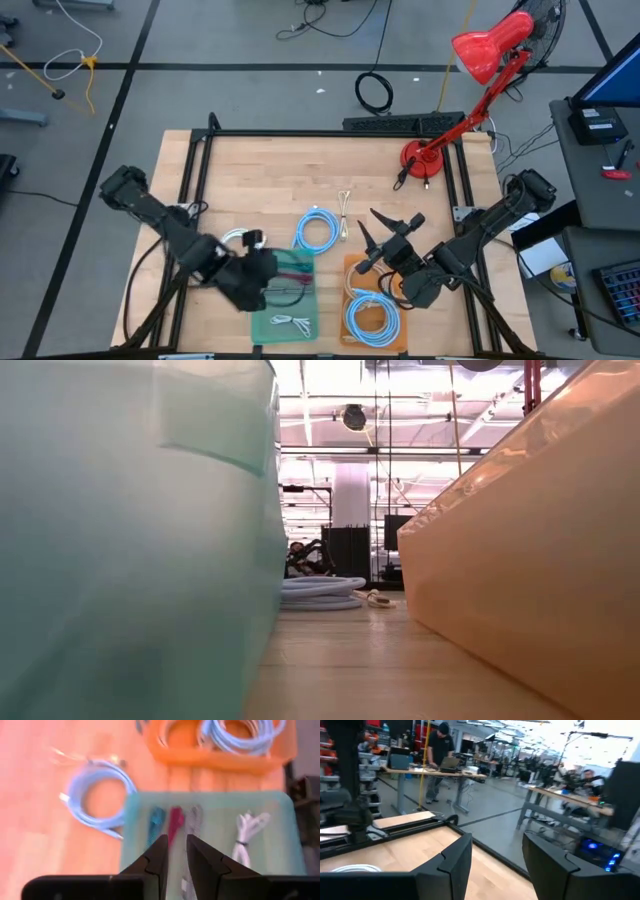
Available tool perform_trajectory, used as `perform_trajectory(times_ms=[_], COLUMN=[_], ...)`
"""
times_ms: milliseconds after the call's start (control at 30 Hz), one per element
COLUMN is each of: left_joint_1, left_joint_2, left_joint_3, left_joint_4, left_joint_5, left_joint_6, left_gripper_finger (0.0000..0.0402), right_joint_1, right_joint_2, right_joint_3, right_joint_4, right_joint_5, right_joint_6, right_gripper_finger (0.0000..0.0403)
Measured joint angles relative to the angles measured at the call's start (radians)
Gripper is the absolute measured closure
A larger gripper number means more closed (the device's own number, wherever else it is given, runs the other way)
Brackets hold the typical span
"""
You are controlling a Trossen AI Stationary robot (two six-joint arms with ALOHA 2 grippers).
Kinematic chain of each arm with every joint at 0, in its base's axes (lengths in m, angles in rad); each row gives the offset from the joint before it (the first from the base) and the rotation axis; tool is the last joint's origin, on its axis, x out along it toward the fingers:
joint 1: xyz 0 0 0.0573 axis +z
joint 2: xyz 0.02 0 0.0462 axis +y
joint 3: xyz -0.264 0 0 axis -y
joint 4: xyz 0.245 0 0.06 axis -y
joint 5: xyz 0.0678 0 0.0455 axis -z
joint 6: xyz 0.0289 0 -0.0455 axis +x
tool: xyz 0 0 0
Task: Pick & Place USB Port
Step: Put the blue video cable into the orange bin
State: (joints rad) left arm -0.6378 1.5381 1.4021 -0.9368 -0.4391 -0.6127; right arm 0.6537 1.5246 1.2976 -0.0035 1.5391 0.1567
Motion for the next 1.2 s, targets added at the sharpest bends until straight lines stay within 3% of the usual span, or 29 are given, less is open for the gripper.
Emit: perform_trajectory(times_ms=[300, 433, 667, 800, 900, 1033, 1200], left_joint_1=[-0.169, -0.207, -0.226, -0.222, -0.222, -0.213, -0.186], left_joint_2=[-0.002, -0.001, -0.013, -0.058, -0.114, -0.222, -0.388], left_joint_3=[-0.018, -0.050, -0.159, -0.199, -0.259, -0.388, -0.558], left_joint_4=[-0.034, -0.136, -0.361, -0.487, -0.535, -0.535, -0.526], left_joint_5=[-0.409, -0.558, -0.643, -0.698, -0.711, -0.727, -0.756], left_joint_6=[-0.124, -0.211, -0.440, -0.617, -0.704, -0.806, -0.958], left_gripper_finger=[0.0328, 0.0328, 0.0328, 0.0328, 0.0328, 0.0328, 0.0328], right_joint_1=[-0.104, -0.175, -0.300, -0.347, -0.361, -0.362, -0.367], right_joint_2=[0.008, 0.007, 0.007, 0.008, 0.009, 0.037, 0.079], right_joint_3=[-0.003, -0.055, -0.179, -0.204, -0.204, -0.204, -0.159], right_joint_4=[0.001, 0.109, 0.398, 0.441, 0.447, 0.468, 0.493], right_joint_5=[-0.322, -0.473, -0.819, -0.981, -1.043, -1.049, -1.165], right_joint_6=[0.015, 0.016, 0.009, 0.001, 0.012, 0.005, -0.009], right_gripper_finger=[0.0239, 0.0239, 0.0239, 0.0239, 0.0239, 0.0239, 0.0239])
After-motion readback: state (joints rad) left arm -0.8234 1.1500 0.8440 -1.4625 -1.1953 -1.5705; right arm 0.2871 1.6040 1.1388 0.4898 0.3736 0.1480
